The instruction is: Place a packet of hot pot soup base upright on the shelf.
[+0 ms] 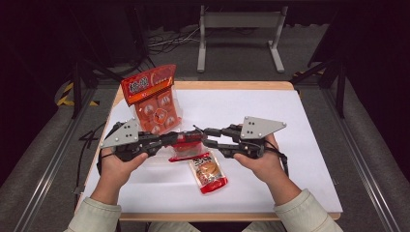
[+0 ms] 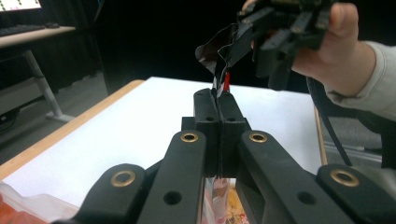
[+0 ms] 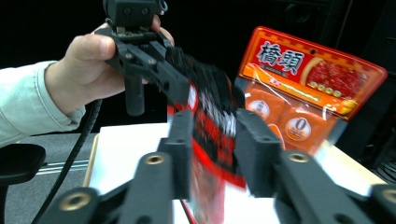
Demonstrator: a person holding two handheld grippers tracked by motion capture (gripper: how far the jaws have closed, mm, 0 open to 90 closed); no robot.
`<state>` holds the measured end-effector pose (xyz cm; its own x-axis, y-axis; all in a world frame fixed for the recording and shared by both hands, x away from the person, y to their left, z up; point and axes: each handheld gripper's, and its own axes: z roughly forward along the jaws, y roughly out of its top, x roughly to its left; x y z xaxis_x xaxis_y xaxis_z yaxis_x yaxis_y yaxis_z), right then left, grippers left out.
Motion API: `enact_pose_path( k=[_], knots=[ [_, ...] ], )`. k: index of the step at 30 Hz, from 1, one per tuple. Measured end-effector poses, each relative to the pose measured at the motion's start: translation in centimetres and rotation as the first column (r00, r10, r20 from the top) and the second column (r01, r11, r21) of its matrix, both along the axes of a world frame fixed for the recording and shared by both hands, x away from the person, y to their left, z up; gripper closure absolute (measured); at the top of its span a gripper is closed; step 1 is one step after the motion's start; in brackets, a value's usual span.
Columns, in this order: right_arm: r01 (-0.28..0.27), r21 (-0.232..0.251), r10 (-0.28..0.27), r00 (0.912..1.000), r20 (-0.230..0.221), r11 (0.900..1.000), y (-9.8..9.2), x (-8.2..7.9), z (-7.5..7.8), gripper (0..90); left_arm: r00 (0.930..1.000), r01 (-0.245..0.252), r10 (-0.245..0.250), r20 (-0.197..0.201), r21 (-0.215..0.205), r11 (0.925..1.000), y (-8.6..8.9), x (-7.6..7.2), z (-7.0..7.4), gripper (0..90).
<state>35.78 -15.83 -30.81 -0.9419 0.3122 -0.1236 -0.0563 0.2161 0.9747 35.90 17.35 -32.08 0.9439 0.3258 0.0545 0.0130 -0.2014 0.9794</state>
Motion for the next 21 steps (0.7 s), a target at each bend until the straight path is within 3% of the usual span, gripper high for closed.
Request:
enact_pose_path(
  k=[3,10,21],
  knots=[
    [0.051,-0.02,-0.05,0.9984,0.025,0.999,-1.0,-0.2,-0.4,56.5,0.9999,-0.014,0.014,-0.002,-0.005,0.9999,0.6,0.2,0.2,89.9],
    [0.127,-0.032,-0.128,0.9918,-0.009,0.991,-4.0,-0.6,-2.3,54.5,0.9997,-0.023,0.024,0.01,-0.015,0.9996,1.8,0.7,1.1,89.8],
    [0.244,0.011,-0.243,0.9677,-0.068,0.97,-9.0,-1.0,-4.3,55.5,0.9985,-0.052,0.052,0.018,0.001,0.9986,3.4,1.4,2.5,89.8]
  ],
)
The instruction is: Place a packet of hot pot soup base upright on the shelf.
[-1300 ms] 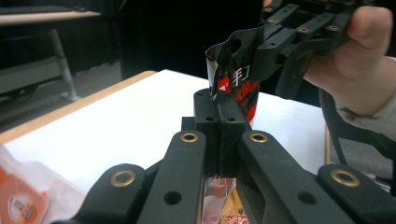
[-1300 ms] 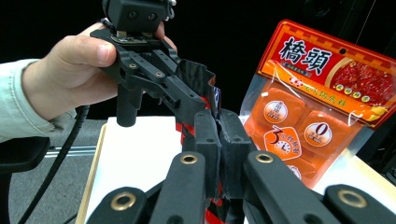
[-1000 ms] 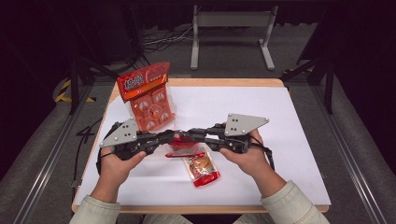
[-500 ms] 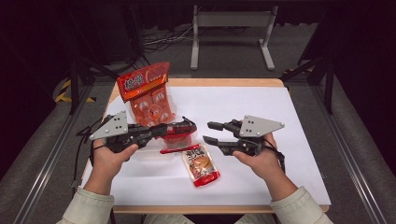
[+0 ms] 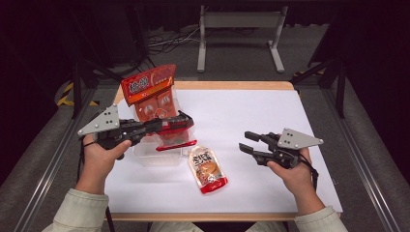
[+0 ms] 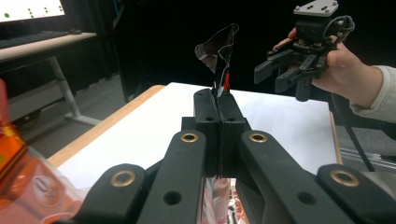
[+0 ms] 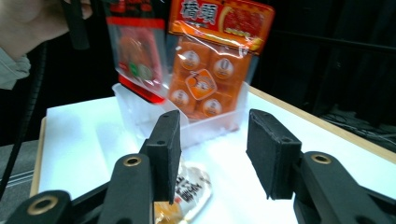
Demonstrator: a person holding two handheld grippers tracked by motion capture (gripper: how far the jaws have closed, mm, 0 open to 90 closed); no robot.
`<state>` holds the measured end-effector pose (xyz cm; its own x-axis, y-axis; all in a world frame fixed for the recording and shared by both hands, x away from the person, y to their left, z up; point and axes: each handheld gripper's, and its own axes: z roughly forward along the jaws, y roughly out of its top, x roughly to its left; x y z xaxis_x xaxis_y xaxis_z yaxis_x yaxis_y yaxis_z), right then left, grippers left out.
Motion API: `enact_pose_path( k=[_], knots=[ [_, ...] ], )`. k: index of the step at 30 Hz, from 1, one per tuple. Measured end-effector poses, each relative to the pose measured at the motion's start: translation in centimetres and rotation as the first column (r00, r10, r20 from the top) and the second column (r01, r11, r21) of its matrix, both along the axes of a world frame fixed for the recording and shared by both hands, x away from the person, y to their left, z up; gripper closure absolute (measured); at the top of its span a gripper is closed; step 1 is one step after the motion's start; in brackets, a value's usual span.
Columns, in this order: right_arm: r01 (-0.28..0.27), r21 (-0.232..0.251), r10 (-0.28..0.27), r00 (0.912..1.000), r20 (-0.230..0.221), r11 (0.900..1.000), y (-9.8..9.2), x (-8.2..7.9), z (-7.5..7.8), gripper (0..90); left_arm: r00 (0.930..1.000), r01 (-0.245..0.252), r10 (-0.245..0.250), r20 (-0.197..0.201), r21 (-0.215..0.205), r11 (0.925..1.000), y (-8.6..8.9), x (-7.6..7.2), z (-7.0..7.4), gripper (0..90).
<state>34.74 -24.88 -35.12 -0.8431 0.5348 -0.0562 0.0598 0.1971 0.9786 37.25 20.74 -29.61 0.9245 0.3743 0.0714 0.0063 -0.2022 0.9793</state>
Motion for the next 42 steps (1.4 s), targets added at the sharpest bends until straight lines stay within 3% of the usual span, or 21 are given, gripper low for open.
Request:
enact_pose_path(
  k=[4,8,20,31,39,42],
  knots=[
    [0.035,-0.004,-0.035,0.9993,-0.011,0.999,-1.7,-0.2,-0.3,56.8,0.9997,0.004,-0.004,0.025,-0.007,1.0,1.1,-0.1,0.6,89.8],
    [0.053,0.002,-0.053,0.9983,-0.026,0.999,-2.8,-0.2,-0.6,58.6,0.9997,-0.007,0.008,0.024,-0.012,0.9999,2.1,0.2,0.8,89.8],
    [0.072,0.006,-0.072,0.9962,-0.05,0.997,-4.0,0.0,-1.2,58.6,0.999,-0.044,0.044,0.009,0.015,0.9989,4.4,1.0,0.7,89.8],
    [0.069,0.008,-0.068,0.9962,-0.054,0.998,-3.9,0.0,-1.4,58.4,0.9995,-0.032,0.032,0.0,0.059,0.9977,4.5,3.0,-0.5,89.8],
    [0.072,0.008,-0.072,0.9955,-0.061,0.997,-4.0,0.0,-1.5,58.6,0.9995,-0.032,0.032,0.001,0.066,0.9973,4.4,3.7,-1.5,89.8],
    [0.073,-0.005,-0.073,0.9958,-0.055,0.997,-4.0,-0.1,-1.5,60.4,0.9995,-0.032,0.032,0.0,0.087,0.9957,4.2,4.0,-1.8,89.8]
  ],
)
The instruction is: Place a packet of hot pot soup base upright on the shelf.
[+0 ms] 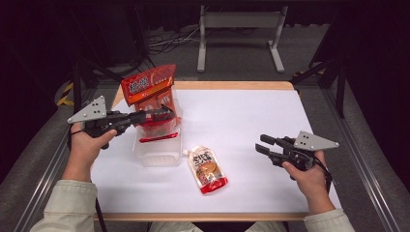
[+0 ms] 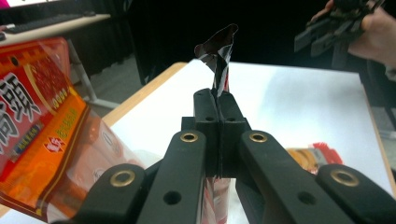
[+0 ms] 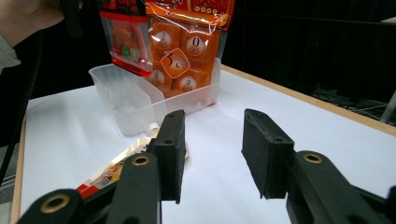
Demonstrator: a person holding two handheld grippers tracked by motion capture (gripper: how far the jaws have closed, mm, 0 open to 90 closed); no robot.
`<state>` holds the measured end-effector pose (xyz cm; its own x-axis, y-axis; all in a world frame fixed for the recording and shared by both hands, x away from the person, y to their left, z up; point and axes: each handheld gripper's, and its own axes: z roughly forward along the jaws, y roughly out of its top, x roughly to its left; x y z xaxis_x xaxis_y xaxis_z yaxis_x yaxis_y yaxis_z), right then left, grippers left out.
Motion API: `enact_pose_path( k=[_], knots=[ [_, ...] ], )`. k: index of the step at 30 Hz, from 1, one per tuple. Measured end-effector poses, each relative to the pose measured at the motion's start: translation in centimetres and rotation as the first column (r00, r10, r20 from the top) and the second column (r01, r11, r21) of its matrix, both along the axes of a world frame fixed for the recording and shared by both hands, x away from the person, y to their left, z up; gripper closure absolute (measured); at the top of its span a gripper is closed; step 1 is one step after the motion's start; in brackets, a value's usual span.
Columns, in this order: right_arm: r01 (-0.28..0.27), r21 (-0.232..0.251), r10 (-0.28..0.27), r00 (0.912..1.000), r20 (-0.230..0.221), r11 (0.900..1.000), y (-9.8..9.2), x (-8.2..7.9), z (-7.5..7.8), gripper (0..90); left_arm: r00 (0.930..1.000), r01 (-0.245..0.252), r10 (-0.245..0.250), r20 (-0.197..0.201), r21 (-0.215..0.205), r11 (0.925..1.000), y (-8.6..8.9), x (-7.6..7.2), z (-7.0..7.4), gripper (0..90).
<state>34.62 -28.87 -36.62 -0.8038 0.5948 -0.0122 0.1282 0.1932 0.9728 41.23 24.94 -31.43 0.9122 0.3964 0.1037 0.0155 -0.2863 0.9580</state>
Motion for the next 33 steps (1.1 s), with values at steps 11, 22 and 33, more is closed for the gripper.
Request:
enact_pose_path(
  k=[11,22,33],
  knots=[
    [0.001,0.012,-0.001,1.0,-0.007,1.0,-0.2,-0.2,-0.1,60.0,0.9996,0.003,-0.003,-0.027,0.022,0.9998,-0.4,1.0,-1.1,89.7],
    [0.014,0.012,-0.014,0.9998,-0.015,1.0,-0.6,-0.5,-0.3,59.8,0.9987,0.015,-0.014,-0.05,0.023,0.9996,-0.7,1.9,-2.4,89.7],
    [0.013,0.019,-0.013,0.9996,-0.027,1.0,-0.6,-0.5,-0.5,59.1,0.9977,0.038,-0.036,-0.056,0.03,0.9988,-0.5,2.5,-2.8,89.6]
  ],
)
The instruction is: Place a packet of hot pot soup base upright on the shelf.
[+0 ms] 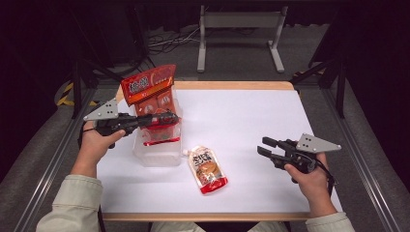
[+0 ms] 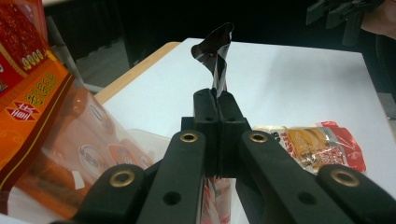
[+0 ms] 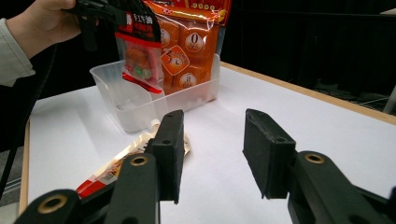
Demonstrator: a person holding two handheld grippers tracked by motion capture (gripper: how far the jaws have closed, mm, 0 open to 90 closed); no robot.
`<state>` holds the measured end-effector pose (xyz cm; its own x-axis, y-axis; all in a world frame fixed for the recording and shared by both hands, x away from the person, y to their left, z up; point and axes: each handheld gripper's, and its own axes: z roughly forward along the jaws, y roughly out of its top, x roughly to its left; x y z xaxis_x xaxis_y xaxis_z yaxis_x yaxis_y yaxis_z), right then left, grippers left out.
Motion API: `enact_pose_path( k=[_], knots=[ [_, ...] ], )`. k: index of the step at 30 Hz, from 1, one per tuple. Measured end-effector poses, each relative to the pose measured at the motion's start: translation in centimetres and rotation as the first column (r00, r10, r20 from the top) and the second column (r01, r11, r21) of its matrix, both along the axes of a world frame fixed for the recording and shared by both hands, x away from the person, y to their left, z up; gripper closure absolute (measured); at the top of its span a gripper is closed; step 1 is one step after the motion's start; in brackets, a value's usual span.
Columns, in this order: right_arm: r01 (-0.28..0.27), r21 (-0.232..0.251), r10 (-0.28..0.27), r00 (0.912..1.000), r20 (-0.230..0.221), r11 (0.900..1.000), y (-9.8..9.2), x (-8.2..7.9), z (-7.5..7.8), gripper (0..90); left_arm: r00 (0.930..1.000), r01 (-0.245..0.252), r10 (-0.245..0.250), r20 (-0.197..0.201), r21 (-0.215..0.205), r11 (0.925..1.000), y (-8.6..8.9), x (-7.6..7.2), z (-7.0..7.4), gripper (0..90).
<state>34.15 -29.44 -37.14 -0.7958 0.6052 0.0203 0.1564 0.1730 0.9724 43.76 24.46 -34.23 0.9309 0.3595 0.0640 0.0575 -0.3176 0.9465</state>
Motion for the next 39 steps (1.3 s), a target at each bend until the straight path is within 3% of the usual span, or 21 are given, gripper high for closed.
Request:
enact_pose_path(
  k=[9,13,15,18,25,27,28,31,34,36,39],
  knots=[
    [0.001,0.004,-0.001,1.0,-0.008,1.0,0.0,0.1,-0.2,58.7,0.9997,0.022,-0.022,-0.012,0.005,0.9998,0.0,0.2,-0.3,89.6],
    [-0.002,0.002,0.002,1.0,-0.009,1.0,0.0,0.1,-0.2,58.7,0.9991,0.042,-0.041,-0.01,0.096,0.9945,-0.7,0.3,-0.6,89.5],
    [-0.002,0.0,0.002,1.0,-0.009,1.0,0.0,0.1,-0.2,58.5,0.9997,0.025,-0.025,-0.006,0.114,0.9932,-0.8,0.4,-0.9,89.1],
    [-0.003,0.002,0.003,1.0,-0.008,1.0,0.0,0.1,-0.2,58.4,0.9996,0.024,-0.022,-0.019,0.098,0.9949,-0.8,0.6,-1.3,88.9],
    [-0.004,0.002,0.005,0.9998,-0.017,1.0,0.1,0.2,-0.4,57.9,0.9993,0.004,0.0,-0.036,0.108,0.9942,-0.7,0.6,-1.8,85.5],
    [-0.005,0.002,0.005,0.9998,-0.017,1.0,0.1,0.2,-0.4,57.8,0.9984,-0.004,0.011,-0.055,0.117,0.9931,-0.6,0.6,-1.9,83.9],
    [-0.008,0.004,0.008,0.9998,-0.015,1.0,0.1,0.2,-0.3,57.8,0.9959,-0.025,0.038,-0.082,0.152,0.9881,-0.6,0.5,-2.2,83.0],
    [-0.01,0.007,0.01,0.9998,-0.015,1.0,0.2,0.2,-0.3,57.3,0.9924,-0.046,0.06,-0.107,0.131,0.9903,-0.3,0.4,-2.5,80.7],
    [-0.01,0.004,0.01,0.9998,-0.016,1.0,0.3,0.3,-0.4,56.9,0.9875,-0.088,0.101,-0.122,0.105,0.9905,0.2,0.0,-2.4,62.9],
    [-0.013,0.006,0.013,0.9998,-0.015,1.0,0.4,0.4,-0.4,56.5,0.9841,-0.121,0.133,-0.118,0.098,0.9877,0.2,-0.3,-2.3,44.4],
    [-0.017,0.004,0.017,0.9997,-0.017,1.0,0.7,0.4,-0.4,55.4,0.9819,-0.145,0.154,-0.11,0.086,0.9857,0.1,-0.8,-2.0,31.0]
  ],
)
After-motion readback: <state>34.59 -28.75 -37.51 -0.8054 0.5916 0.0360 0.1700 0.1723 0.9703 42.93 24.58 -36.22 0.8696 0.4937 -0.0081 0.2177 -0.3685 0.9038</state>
